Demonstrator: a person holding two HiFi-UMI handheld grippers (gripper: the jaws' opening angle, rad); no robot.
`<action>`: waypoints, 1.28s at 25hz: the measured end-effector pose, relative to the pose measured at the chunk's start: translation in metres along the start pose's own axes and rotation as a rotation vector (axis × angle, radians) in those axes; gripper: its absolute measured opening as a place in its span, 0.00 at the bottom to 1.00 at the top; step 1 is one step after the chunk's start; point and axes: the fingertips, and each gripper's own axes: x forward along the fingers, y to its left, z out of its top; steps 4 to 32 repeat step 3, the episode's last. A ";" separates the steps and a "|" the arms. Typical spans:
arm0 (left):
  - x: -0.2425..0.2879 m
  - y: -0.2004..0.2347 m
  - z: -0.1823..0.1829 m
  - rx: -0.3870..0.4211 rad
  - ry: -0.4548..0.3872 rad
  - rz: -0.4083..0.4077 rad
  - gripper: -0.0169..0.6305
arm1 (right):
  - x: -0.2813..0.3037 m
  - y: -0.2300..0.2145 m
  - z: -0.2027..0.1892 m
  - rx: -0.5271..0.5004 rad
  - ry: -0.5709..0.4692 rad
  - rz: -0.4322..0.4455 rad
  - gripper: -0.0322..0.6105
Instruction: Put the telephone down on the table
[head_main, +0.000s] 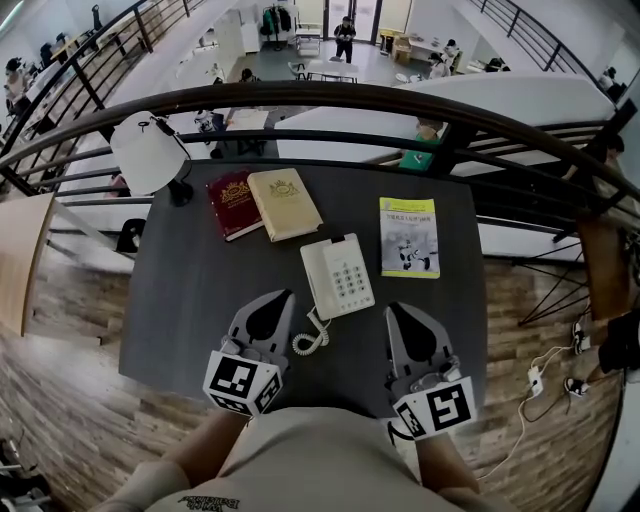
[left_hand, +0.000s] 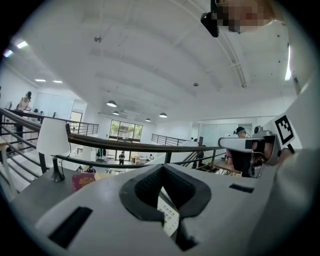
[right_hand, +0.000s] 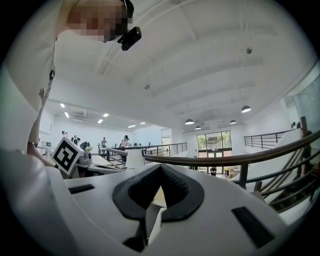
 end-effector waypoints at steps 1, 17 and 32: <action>0.000 0.000 0.000 0.001 -0.001 0.000 0.03 | 0.001 0.000 0.000 0.001 0.000 0.001 0.05; 0.001 0.001 0.000 0.001 -0.001 0.001 0.03 | 0.001 0.000 -0.001 0.005 0.001 0.002 0.05; 0.001 0.001 0.000 0.001 -0.001 0.001 0.03 | 0.001 0.000 -0.001 0.005 0.001 0.002 0.05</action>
